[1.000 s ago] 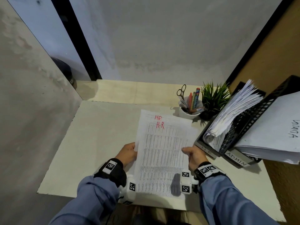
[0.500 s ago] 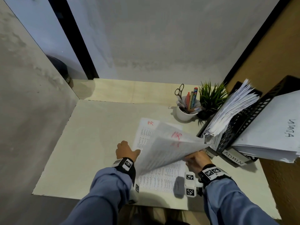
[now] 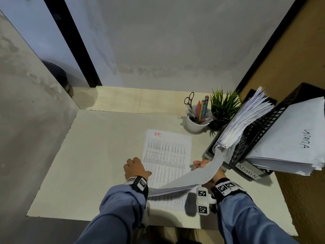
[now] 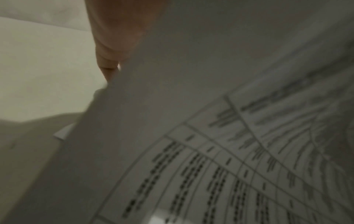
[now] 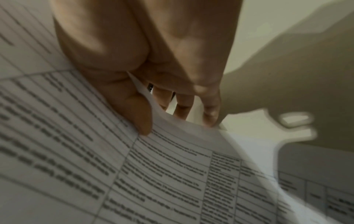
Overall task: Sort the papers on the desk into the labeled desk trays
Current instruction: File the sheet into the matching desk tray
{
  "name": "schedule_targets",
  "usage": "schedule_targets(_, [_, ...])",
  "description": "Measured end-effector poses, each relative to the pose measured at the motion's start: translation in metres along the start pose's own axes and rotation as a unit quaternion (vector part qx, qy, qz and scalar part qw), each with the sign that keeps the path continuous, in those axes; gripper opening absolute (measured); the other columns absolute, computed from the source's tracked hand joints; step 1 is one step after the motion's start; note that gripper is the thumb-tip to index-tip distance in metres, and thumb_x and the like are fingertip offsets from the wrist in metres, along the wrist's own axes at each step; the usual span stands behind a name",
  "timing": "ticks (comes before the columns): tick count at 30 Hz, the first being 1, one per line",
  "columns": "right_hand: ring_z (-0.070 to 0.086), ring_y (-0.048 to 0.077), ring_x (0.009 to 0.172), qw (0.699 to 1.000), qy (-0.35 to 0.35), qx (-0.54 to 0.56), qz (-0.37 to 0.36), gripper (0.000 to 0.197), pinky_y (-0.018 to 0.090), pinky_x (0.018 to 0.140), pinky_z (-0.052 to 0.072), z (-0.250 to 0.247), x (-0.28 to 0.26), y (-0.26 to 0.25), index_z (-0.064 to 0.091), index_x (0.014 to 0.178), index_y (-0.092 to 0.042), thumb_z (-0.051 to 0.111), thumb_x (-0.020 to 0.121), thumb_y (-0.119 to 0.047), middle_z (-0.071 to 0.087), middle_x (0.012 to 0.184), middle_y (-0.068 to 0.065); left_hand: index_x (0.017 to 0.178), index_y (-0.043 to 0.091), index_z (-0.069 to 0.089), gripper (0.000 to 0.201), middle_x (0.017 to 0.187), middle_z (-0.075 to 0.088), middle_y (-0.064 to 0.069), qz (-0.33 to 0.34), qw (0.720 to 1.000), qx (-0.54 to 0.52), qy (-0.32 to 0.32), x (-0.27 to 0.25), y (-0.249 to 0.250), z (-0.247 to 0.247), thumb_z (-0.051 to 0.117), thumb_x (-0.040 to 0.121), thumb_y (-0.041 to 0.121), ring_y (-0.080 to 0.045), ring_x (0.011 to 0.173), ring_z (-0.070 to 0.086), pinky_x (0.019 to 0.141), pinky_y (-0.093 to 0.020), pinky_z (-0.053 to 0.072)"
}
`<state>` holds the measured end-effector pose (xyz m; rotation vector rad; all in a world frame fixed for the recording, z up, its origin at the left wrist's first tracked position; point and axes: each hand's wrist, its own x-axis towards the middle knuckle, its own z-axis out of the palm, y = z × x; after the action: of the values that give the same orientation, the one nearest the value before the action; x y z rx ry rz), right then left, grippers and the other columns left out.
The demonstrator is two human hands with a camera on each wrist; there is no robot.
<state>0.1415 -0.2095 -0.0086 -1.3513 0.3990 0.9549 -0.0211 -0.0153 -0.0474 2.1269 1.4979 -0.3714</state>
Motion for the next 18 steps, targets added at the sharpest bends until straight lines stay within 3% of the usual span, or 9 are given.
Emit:
schedule_targets(3, [0.053,0.027,0.068,1.000,0.004,0.022,-0.011,0.059,0.031,0.066,0.042,0.001,-0.002,0.002,0.052,0.037,-0.008,0.038,0.093,-0.013,0.058,0.080,0.016,0.120,0.008,0.050,0.060,0.128,0.035,-0.011,-0.019,1.000,-0.004,-0.023,-0.001,0.003,-0.003,0.076,0.074,0.036,-0.029,0.118,0.038,0.093,-0.037,0.046])
schedule_targets(5, [0.060,0.026,0.067,1.000,-0.001,0.000,-0.008,0.039,0.032,0.067,0.046,0.004,-0.004,0.001,0.059,0.043,-0.012,0.064,0.078,-0.028,0.062,0.078,0.014,0.114,0.007,0.055,0.046,0.125,0.038,-0.012,-0.005,0.999,-0.006,-0.044,-0.003,0.004,-0.006,0.072,0.078,0.030,-0.028,0.115,0.043,0.090,-0.035,0.046])
schedule_targets(6, [0.062,0.021,0.063,0.999,-0.012,-0.039,-0.018,0.023,0.031,0.065,0.047,0.005,-0.004,0.001,0.064,0.057,-0.014,0.076,0.063,-0.033,0.063,0.077,0.009,0.107,0.008,0.058,0.031,0.119,0.044,-0.012,0.007,0.998,-0.039,-0.040,-0.004,0.005,-0.009,0.068,0.080,0.022,-0.028,0.108,0.048,0.085,-0.034,0.047])
schedule_targets(7, [0.060,0.017,0.059,0.996,0.005,-0.086,0.000,0.023,0.030,0.062,0.046,0.005,-0.004,-0.001,0.064,0.071,-0.013,0.078,0.061,-0.028,0.061,0.075,0.006,0.093,0.012,0.058,0.013,0.107,0.051,-0.010,0.027,0.995,-0.093,-0.028,-0.006,0.006,-0.013,0.063,0.081,0.012,-0.027,0.096,0.053,0.077,-0.033,0.047])
schedule_targets(8, [0.054,0.016,0.058,0.995,0.020,-0.099,0.012,0.014,0.028,0.057,0.044,0.006,-0.003,-0.002,0.059,0.077,-0.010,0.069,0.072,-0.019,0.056,0.074,0.004,0.080,0.016,0.053,0.013,0.091,0.054,-0.007,0.040,0.987,-0.151,-0.028,-0.008,0.005,-0.016,0.059,0.081,0.005,-0.025,0.084,0.053,0.068,-0.031,0.045])
schedule_targets(10, [0.041,0.018,0.058,0.995,0.038,-0.090,0.014,0.013,0.027,0.050,0.040,0.005,0.001,-0.001,0.046,0.071,-0.011,0.050,0.079,-0.003,0.045,0.068,0.002,0.077,0.018,0.048,0.021,0.075,0.053,-0.002,0.076,0.962,-0.255,-0.055,-0.014,0.004,-0.028,0.056,0.081,-0.001,-0.023,0.075,0.052,0.061,-0.027,0.039])
schedule_targets(12, [0.044,0.025,0.065,0.998,0.027,-0.043,0.029,0.018,0.031,0.061,0.044,0.007,0.000,0.001,0.042,0.065,-0.012,0.057,0.063,-0.002,0.043,0.067,0.006,0.091,0.020,0.056,0.019,0.088,0.063,-0.002,0.100,0.926,-0.343,-0.119,-0.026,0.003,-0.044,0.056,0.085,0.003,-0.025,0.085,0.060,0.072,-0.030,0.048])
schedule_targets(14, [0.050,0.034,0.079,0.999,0.021,-0.018,0.027,0.020,0.046,0.078,0.047,0.009,-0.002,0.000,0.048,0.066,-0.009,0.060,0.051,-0.003,0.048,0.079,0.012,0.099,0.022,0.064,0.018,0.101,0.070,-0.006,0.101,0.890,-0.411,-0.171,-0.038,-0.001,-0.057,0.058,0.086,0.011,-0.026,0.094,0.066,0.084,-0.041,0.054])
schedule_targets(18, [0.061,0.045,0.096,0.999,-0.002,-0.034,0.026,0.036,0.060,0.088,0.046,0.020,-0.011,-0.003,0.058,0.099,0.003,0.060,0.064,-0.005,0.062,0.105,0.028,0.092,0.018,0.071,0.022,0.095,0.073,-0.007,0.075,0.866,-0.450,-0.202,-0.051,-0.011,-0.066,0.061,0.080,0.034,-0.026,0.085,0.068,0.085,-0.040,0.053])
